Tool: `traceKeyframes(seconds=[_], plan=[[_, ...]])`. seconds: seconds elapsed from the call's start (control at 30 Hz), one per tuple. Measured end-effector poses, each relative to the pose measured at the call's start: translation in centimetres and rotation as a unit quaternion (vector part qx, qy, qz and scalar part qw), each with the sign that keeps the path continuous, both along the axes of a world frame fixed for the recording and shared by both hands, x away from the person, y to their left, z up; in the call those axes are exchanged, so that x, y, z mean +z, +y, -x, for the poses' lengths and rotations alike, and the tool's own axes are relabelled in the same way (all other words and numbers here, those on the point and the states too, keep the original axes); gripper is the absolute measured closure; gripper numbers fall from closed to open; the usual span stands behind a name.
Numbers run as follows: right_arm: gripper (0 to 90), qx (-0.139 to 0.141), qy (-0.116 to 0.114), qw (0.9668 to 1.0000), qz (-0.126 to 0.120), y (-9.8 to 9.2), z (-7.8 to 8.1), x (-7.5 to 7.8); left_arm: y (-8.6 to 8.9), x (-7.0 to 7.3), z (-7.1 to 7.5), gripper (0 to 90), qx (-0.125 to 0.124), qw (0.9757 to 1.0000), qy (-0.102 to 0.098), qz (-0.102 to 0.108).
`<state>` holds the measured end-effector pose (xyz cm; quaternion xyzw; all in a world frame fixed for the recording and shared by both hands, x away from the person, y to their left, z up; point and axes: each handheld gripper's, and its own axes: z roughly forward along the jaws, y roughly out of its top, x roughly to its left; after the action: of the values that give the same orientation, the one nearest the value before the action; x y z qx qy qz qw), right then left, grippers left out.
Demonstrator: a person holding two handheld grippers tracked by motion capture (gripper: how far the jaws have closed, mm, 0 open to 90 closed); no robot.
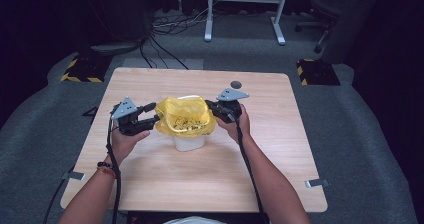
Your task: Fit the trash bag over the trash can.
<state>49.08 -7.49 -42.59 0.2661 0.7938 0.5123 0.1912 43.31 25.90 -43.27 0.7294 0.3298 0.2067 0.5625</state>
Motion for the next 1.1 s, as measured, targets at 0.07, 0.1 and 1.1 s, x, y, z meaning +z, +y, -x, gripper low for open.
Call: traceKeyframes(seconds=[0.07,0.1,1.1], plan=[[90.0,0.001,0.004,1.0,0.005,0.1,-0.1,-0.2,-0.3,-0.3,-0.6,53.2,-0.002,0.9997,0.02,-0.015],[90.0,0.003,0.007,1.0,0.005,0.1,-0.2,-0.3,-0.6,-0.5,-0.9,56.0,0.006,0.999,0.027,-0.034],[52.3,0.013,0.039,0.9989,0.02,-2.8,2.5,-1.4,-0.2,-3.5,1.7,42.3,-0.022,0.9849,0.076,-0.154]])
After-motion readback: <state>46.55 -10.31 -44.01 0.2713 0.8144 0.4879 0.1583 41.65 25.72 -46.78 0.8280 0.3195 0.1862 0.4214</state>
